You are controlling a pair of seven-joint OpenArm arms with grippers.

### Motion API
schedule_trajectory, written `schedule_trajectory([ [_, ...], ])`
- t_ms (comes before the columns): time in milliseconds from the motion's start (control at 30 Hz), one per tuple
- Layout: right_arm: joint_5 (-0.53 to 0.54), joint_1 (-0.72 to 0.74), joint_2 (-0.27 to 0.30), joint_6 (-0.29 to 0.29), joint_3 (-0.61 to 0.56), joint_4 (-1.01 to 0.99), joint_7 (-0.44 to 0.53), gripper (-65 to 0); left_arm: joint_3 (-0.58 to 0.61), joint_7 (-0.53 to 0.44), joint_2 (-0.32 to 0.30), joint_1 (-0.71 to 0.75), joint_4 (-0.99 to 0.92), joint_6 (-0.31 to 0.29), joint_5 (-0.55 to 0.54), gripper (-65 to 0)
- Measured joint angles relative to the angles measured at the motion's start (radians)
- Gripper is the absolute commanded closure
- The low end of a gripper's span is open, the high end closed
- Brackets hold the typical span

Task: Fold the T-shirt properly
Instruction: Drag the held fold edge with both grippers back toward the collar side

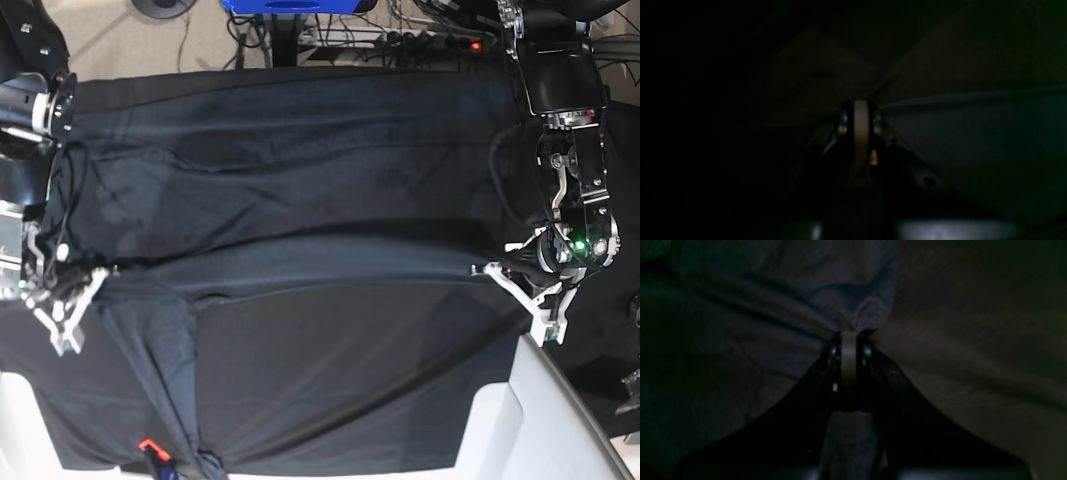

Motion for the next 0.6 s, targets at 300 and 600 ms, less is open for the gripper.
schedule_trajectory([
  [300,0.000,-0.042,0.000,0.000,-0.003,0.014,-0.029,-0.8,0.000,0.021,0.003,0.058,0.059,0.000,0.000,0.0],
  [600,0.002,-0.036,-0.002,0.000,-0.003,0.014,-0.075,-0.8,0.002,0.018,0.004,0.112,0.061,0.000,-0.001,0.0],
])
